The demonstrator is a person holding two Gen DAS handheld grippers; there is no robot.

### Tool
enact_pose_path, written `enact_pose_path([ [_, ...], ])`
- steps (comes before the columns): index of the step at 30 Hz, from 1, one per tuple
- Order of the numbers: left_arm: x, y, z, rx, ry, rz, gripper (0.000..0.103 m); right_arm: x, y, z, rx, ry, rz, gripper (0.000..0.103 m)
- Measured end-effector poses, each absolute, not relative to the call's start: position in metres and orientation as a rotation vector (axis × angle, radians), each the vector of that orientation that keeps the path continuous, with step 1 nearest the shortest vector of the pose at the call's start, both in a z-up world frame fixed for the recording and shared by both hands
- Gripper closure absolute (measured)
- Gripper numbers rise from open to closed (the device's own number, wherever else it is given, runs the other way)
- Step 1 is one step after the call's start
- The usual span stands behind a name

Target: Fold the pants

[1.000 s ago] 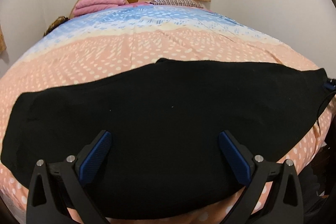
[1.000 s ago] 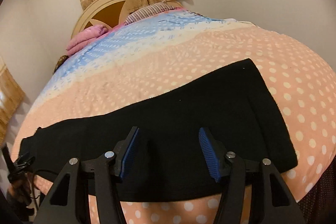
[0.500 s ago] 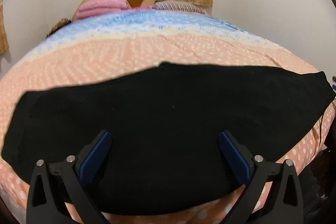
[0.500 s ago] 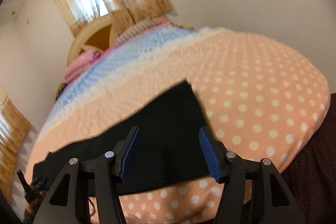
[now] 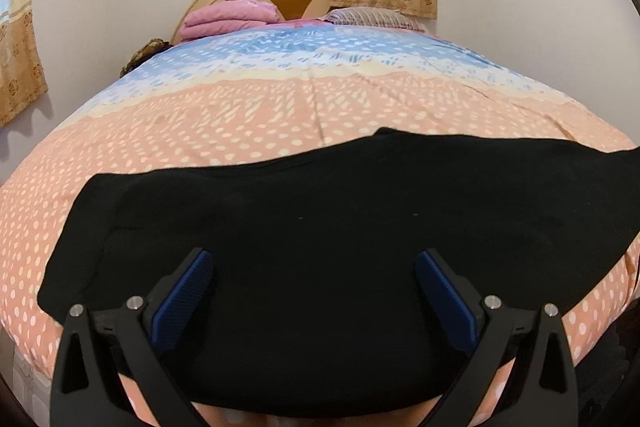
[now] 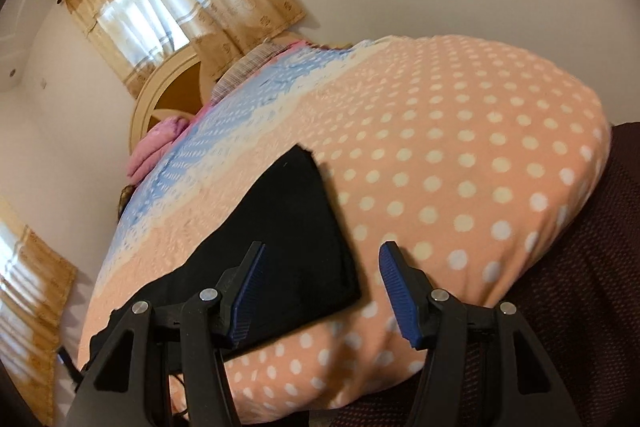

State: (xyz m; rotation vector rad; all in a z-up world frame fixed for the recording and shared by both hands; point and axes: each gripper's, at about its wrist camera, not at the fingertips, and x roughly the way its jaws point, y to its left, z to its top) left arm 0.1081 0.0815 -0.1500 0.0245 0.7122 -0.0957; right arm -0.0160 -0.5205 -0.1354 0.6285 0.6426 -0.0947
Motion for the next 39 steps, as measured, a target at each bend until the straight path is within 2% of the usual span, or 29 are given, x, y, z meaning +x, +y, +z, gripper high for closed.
enact_pose_path([
  [6, 0.113, 0.094, -0.158, -0.001, 0.73, -0.091, 0.0, -0.02, -0.52, -0.146, 0.678, 0.607, -0.035, 0.044],
  [11, 0.112, 0.092, -0.157, 0.009, 0.722, -0.077, 0.0, -0.016, -0.51, -0.151, 0.608, 0.559, -0.047, 0.048],
  [13, 0.112, 0.091, -0.154, 0.023, 0.721, -0.074, 0.0, -0.017, -0.509, -0.151, 0.611, 0.555, -0.052, 0.056],
  [15, 0.111, 0.091, -0.154, 0.034, 0.719, -0.072, 0.0, -0.017, -0.511, -0.155, 0.646, 0.547, -0.029, 0.076],
  [25, 0.114, 0.099, -0.157, -0.005, 0.734, -0.092, 0.0, -0.018, -0.506, -0.161, 0.633, 0.544, -0.027, 0.077],
  [27, 0.114, 0.099, -0.158, -0.005, 0.737, -0.092, 0.0, -0.018, -0.507, -0.161, 0.662, 0.542, -0.023, 0.087],
  [39, 0.117, 0.12, -0.153, -0.033, 0.726, -0.043, 0.0, -0.022, -0.497, -0.142, 0.634, 0.505, -0.004, 0.09],
])
